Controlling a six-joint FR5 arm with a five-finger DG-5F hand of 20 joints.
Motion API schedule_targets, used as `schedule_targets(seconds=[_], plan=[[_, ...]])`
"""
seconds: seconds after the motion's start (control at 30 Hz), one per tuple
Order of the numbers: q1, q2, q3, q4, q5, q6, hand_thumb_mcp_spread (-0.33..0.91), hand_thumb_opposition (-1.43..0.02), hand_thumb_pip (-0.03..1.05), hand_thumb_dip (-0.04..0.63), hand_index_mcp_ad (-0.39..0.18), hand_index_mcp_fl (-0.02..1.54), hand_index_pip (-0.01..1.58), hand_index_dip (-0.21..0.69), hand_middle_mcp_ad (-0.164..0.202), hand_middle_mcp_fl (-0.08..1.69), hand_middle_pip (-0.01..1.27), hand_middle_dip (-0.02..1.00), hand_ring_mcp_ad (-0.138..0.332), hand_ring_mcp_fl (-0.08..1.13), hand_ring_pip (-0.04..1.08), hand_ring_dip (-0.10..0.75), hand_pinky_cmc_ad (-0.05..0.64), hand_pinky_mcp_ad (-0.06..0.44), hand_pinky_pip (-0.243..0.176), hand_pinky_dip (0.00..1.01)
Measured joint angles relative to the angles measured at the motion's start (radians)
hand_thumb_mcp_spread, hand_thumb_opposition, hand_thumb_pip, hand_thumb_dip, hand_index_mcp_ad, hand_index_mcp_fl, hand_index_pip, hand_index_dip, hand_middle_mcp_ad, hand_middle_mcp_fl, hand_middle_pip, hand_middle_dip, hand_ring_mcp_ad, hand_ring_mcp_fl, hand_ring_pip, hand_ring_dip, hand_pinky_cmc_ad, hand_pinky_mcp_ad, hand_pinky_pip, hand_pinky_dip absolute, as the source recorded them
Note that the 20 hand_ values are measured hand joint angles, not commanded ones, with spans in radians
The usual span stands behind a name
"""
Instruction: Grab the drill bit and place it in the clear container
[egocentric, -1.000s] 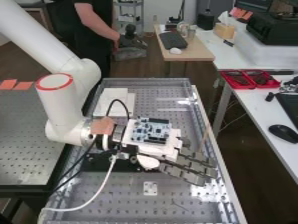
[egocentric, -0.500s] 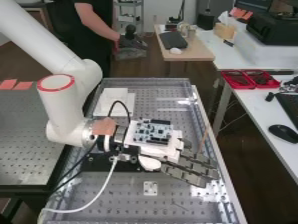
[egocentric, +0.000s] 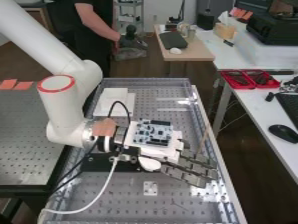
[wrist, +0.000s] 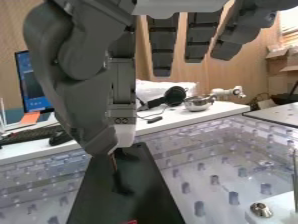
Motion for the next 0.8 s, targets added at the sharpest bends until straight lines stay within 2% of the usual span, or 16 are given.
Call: schedule_targets(seconds=[0.43,0.6,0.8], plan=[[0.001,-0.002,0.0,0.015,0.009,0.007,0.47,-0.93,0.58,0.269,-0.138,0.71,1.32,0.051,0.086,0.18,0.14,0.13,0.161,0.05,0.1,-0.049,0.213,0.148,-0.091,0.18],[0.002,-0.003,0.003,0.005,0.017,0.014,0.51,-0.93,0.53,0.269,-0.138,0.74,1.25,0.051,0.082,0.19,0.14,0.13,0.161,0.05,0.1,-0.038,0.236,0.148,-0.091,0.18],[0.004,-0.004,0.007,-0.003,0.009,0.015,0.53,-0.94,0.57,0.269,-0.152,0.59,1.14,0.056,0.086,0.19,0.14,0.13,0.161,0.05,0.1,-0.038,0.248,0.148,-0.093,0.18]])
